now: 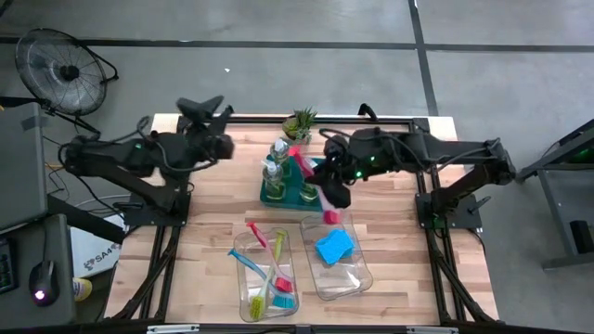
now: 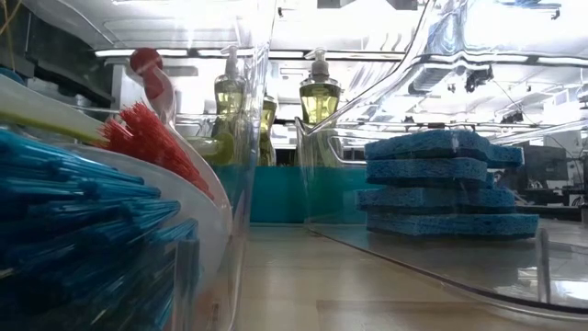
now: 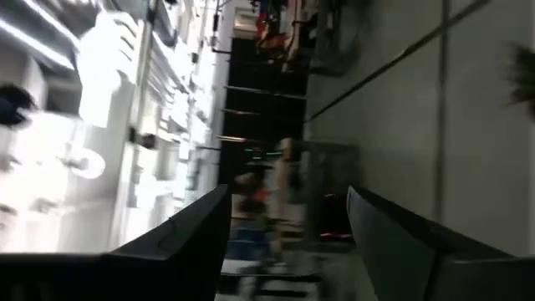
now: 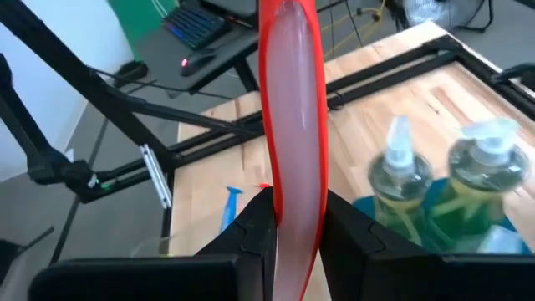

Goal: Pick & Place Kitchen Sink Supplies
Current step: Put the red dish brush into the left transparent bin

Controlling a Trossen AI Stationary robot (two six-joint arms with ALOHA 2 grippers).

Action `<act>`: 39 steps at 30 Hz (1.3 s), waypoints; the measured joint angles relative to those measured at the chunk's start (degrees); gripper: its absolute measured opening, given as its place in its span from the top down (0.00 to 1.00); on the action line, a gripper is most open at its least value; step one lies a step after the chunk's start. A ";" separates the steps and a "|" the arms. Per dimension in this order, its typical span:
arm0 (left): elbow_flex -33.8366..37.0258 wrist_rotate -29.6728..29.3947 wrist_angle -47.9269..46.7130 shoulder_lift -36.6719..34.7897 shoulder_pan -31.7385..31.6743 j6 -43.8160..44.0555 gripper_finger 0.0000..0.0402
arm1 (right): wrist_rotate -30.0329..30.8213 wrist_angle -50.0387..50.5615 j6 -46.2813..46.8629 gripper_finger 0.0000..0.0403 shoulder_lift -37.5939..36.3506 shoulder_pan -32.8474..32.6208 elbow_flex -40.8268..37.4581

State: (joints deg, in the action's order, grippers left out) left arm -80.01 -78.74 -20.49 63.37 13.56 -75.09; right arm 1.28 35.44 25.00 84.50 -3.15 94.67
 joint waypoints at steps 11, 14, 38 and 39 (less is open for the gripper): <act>0.00 12.15 -32.82 -5.26 -0.02 39.79 0.42 | 7.16 -7.75 4.75 0.85 6.55 -6.18 0.02; 0.00 14.91 -36.31 -5.16 -0.04 43.35 0.42 | 8.87 -10.05 6.85 0.85 9.03 -7.75 0.02; 0.02 24.42 -38.26 -5.09 -0.04 55.87 0.42 | 12.58 -29.67 20.20 0.85 25.09 -15.85 0.01; 0.02 24.71 -38.64 -5.10 -0.04 55.84 0.42 | 13.78 -30.46 20.93 0.85 25.81 -16.13 0.04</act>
State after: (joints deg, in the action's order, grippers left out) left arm -79.99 -54.04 -59.13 58.27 13.52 -19.25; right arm 15.07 4.98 45.92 110.31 -19.27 94.72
